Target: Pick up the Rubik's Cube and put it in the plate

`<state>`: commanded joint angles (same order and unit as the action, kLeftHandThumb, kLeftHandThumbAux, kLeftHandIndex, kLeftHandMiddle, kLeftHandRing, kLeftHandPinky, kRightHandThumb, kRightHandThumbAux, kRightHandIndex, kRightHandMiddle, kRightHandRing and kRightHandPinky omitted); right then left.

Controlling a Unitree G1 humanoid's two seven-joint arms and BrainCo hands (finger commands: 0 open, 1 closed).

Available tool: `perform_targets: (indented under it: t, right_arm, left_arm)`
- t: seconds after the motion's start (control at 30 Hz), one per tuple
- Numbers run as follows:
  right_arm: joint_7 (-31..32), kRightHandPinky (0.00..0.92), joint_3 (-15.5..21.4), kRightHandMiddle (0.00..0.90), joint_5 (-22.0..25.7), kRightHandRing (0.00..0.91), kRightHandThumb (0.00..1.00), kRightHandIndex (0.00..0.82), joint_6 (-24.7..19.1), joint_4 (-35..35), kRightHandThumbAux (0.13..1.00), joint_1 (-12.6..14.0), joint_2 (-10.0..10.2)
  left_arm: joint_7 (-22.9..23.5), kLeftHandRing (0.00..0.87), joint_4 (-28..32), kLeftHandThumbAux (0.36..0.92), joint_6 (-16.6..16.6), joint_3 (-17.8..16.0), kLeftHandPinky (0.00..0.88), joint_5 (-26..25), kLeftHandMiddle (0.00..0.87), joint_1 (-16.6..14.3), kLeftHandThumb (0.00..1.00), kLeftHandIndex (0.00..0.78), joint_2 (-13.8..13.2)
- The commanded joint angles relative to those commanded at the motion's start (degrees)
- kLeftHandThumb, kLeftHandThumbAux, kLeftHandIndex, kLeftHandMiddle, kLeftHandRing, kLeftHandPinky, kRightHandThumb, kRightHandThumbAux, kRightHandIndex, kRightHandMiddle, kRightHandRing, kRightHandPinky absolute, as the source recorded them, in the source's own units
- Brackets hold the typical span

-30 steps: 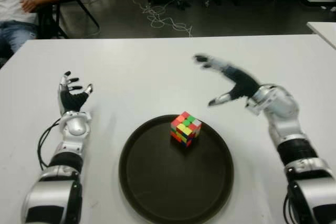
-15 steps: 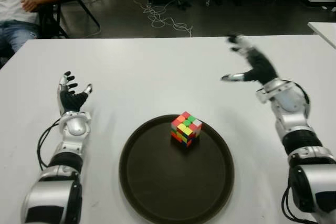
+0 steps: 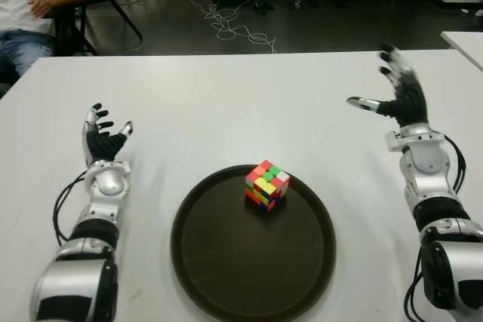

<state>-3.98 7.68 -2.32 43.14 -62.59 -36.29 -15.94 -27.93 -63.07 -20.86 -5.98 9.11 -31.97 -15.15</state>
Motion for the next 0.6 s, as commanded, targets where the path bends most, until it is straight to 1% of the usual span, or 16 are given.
perform_targets:
  t: [0.07, 0.17, 0.27, 0.4, 0.6]
  right_arm:
    - [-2.20, 0.009, -0.31, 0.027, -0.90, 0.001, 0.000, 0.036, -0.14, -0.29, 0.924, 0.14, 0.27]
    - [-5.69, 0.010, -1.02, 0.035, -2.76, 0.010, 0.000, 0.041, -0.89, -1.97, 0.910, -0.32, 0.47]
    - [-7.82, 0.012, -1.64, 0.040, -4.18, 0.016, 0.000, 0.044, -0.98, -2.88, 0.904, -0.42, 0.57]
    - [-10.19, 0.009, -2.30, 0.040, -5.75, 0.019, 0.000, 0.043, -1.46, -3.63, 0.906, -0.37, 0.77]
    - [-12.06, 0.000, -3.19, 0.019, -7.03, 0.002, 0.000, 0.034, -3.07, -4.93, 0.877, -0.88, 0.74]
  left_arm:
    - [0.07, 0.247, 0.05, 0.772, -0.06, 0.05, 0.328, 0.07, 0.204, 0.12, 0.106, 0.131, -0.07]
    - [0.10, 0.265, 0.15, 0.768, -0.18, 0.16, 0.358, 0.24, 0.210, 0.22, 0.110, 0.131, -0.20]
    - [0.10, 0.270, 0.27, 0.766, -0.44, 0.17, 0.363, 0.31, 0.213, 0.39, 0.115, 0.133, -0.35]
    - [-0.09, 0.266, 0.49, 0.764, -0.73, 0.39, 0.350, 0.59, 0.214, 0.73, 0.115, 0.136, -0.52]
    - [-0.16, 0.277, 0.96, 0.773, -0.83, 0.68, 0.363, 1.01, 0.224, 1.21, 0.104, 0.140, -0.68]
